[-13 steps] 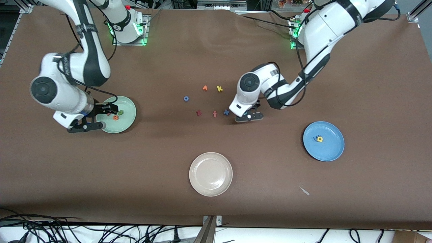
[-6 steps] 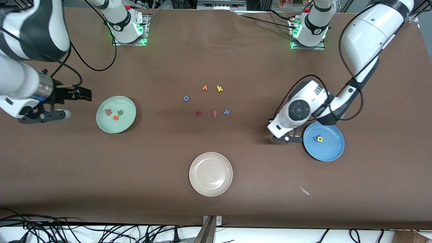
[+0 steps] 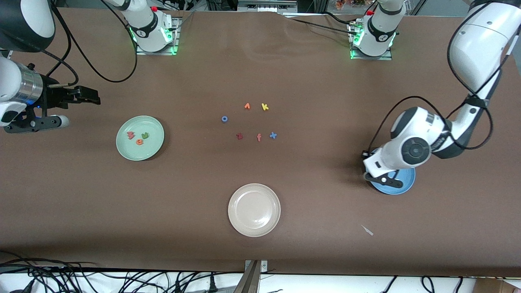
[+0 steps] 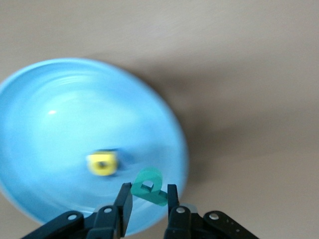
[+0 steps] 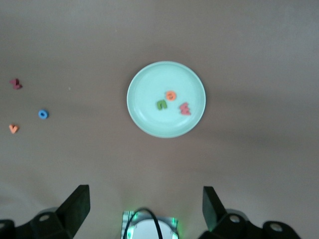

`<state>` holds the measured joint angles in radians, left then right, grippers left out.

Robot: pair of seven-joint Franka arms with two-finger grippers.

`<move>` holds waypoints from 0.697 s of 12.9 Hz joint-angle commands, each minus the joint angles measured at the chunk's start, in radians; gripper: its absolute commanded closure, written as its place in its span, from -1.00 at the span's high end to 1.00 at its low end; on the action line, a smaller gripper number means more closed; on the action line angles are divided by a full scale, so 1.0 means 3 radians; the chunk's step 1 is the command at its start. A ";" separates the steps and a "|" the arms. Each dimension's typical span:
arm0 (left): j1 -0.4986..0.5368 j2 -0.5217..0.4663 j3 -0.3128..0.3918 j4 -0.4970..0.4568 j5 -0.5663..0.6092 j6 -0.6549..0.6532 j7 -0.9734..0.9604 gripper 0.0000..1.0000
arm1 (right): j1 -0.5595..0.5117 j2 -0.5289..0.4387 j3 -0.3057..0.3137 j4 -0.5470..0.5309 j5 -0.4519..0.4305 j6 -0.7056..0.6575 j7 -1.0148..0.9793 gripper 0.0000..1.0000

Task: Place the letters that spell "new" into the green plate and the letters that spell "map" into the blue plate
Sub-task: 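Drop the teal p on the blue plate while the right arm withdraws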

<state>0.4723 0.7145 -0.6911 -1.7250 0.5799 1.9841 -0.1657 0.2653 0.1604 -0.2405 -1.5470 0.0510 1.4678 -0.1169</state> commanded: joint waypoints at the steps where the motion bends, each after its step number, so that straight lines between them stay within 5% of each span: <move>1: 0.0001 0.0006 0.0166 0.0018 0.0219 -0.0038 0.0433 -0.15 | -0.0591 -0.0482 0.0769 -0.0646 -0.0277 0.0500 0.0367 1.00; 2: 0.0001 0.0016 0.0207 0.0038 0.0230 -0.0038 0.0571 0.99 | -0.0654 -0.0549 0.0807 -0.0708 -0.0283 0.0583 0.0531 1.00; 9: -0.0076 -0.0274 0.0166 0.0667 -0.0673 -0.0769 0.0369 1.00 | -0.0940 -0.0637 0.0889 -0.0529 -0.0175 0.0604 0.0115 1.00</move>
<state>0.4609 0.6887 -0.6482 -1.5411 0.4533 1.7968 -0.0268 0.0110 -0.0245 0.0022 -1.6970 -0.0089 1.6351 -0.0206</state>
